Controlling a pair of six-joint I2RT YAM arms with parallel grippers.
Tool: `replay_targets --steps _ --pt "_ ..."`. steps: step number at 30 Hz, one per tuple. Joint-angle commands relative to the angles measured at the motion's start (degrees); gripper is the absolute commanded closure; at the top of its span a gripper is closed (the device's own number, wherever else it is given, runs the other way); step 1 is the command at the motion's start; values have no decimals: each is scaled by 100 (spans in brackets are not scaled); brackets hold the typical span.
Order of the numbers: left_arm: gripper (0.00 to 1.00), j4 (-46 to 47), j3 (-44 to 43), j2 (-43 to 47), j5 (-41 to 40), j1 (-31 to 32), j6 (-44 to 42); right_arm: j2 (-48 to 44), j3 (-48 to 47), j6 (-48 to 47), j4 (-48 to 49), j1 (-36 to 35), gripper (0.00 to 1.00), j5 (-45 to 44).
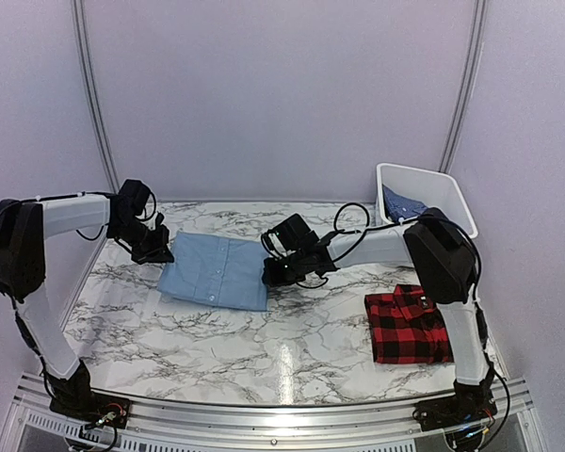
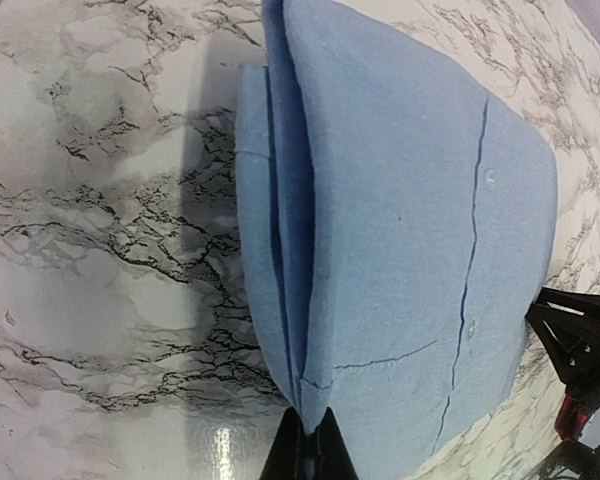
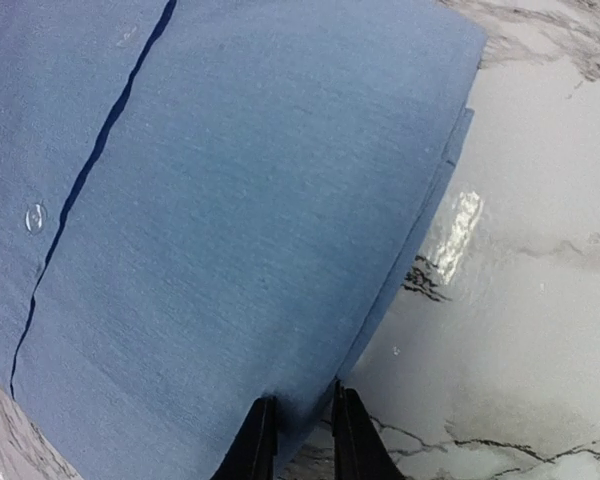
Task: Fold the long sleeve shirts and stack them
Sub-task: Pick up the square-folded shirt from the center of the board.
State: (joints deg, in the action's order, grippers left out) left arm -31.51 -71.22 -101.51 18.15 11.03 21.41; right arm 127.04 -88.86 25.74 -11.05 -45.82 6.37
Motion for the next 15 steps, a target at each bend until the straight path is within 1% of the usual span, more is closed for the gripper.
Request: replay_targets --steps 1,5,8,13,15 --pt "100 -243 -333 394 160 -35 -82 291 -475 50 -99 -20 85 -101" --pt "100 -296 -556 530 170 -38 -42 443 -557 159 -14 -61 88 35" --pt "100 -468 -929 606 -27 -39 -6 640 -795 249 55 -150 89 252" --pt "100 -851 -1914 671 87 -15 58 1275 -1712 334 -62 -391 88 756" --pt "100 -1037 -2379 552 188 111 70 1367 -1972 328 -79 -417 84 935"
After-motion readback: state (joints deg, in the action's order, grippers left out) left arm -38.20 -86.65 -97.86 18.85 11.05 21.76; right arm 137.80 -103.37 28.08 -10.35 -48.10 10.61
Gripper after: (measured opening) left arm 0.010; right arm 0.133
